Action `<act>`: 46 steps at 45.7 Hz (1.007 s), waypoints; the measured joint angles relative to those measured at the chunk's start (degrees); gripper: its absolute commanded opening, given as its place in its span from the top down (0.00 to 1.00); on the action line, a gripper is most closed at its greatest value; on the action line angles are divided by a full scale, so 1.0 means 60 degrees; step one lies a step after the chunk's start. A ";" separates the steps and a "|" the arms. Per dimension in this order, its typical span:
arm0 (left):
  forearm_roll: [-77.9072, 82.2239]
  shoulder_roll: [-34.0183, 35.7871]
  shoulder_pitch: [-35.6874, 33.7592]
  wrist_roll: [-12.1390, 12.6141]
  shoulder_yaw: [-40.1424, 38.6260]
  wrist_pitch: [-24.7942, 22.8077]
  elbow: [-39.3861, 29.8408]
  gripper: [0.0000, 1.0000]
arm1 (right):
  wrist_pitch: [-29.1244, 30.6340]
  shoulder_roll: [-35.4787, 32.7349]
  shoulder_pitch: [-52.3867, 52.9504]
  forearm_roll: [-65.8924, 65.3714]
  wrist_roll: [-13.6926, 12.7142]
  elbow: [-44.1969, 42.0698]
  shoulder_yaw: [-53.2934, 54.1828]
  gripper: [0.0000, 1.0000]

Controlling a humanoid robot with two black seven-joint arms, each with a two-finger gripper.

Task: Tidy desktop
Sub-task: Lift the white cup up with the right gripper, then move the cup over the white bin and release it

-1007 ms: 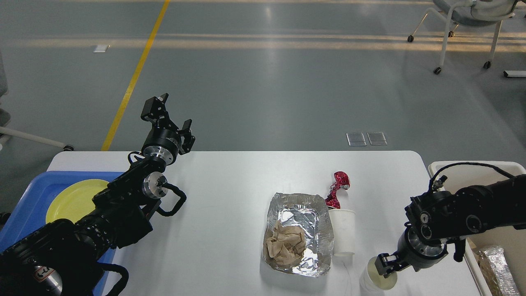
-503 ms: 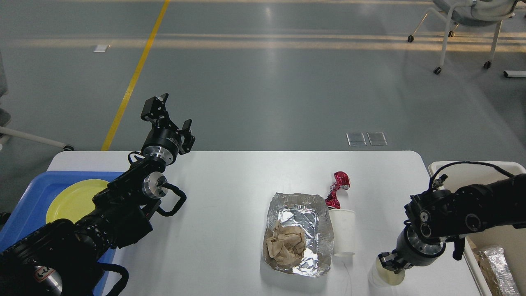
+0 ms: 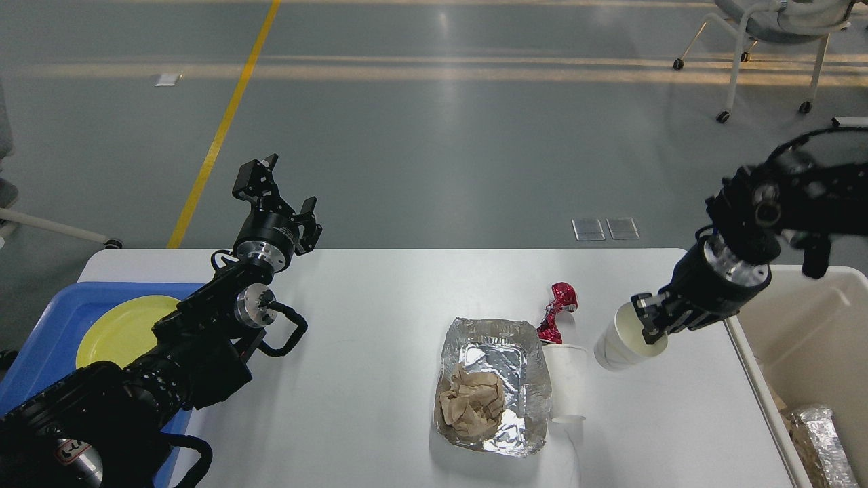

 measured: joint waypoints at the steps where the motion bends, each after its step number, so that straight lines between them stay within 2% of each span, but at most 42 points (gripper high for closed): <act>1: 0.0000 0.0000 0.0000 0.0000 0.0000 0.0000 0.0000 0.00 | 0.0347 -0.0161 0.0255 0.0064 -0.0007 -0.0003 0.0188 1.00; 4: 0.0000 0.0000 0.0000 0.0000 0.0000 0.0000 0.0000 0.00 | 0.1185 -0.0672 0.1078 0.0204 -0.0041 -0.0006 0.0780 1.00; 7: 0.0000 0.0000 0.0000 0.0000 0.0000 0.0000 0.0000 0.00 | 0.1381 -0.1023 0.1630 0.0260 -0.0060 -0.0007 0.1147 1.00; 20: 0.0000 0.0000 0.0000 0.0000 0.0000 0.0000 0.0000 0.00 | 0.1457 -0.2618 0.4274 0.0953 -0.0075 0.0011 0.2588 1.00; 28: 0.0000 0.0000 0.0000 0.0000 0.0000 0.0000 0.0000 0.00 | 0.1457 -0.2935 0.4835 0.1235 -0.0154 0.0010 0.2791 1.00; 32: 0.0000 0.0000 0.0000 0.0000 0.0000 0.0000 0.0000 0.00 | 0.1457 -0.2920 0.4138 0.0910 -0.0228 -0.0239 0.2663 1.00; 37: 0.0000 0.0000 0.0000 0.0000 0.0000 0.0000 0.0000 0.00 | 0.1457 -0.2621 0.2150 0.0173 -0.0294 -0.1156 0.2615 1.00; 46: 0.0000 0.0000 0.0000 0.0000 0.0000 0.0000 0.0000 0.00 | 0.1280 -0.1012 -0.1682 -0.0657 -0.0294 -0.4309 0.2557 1.00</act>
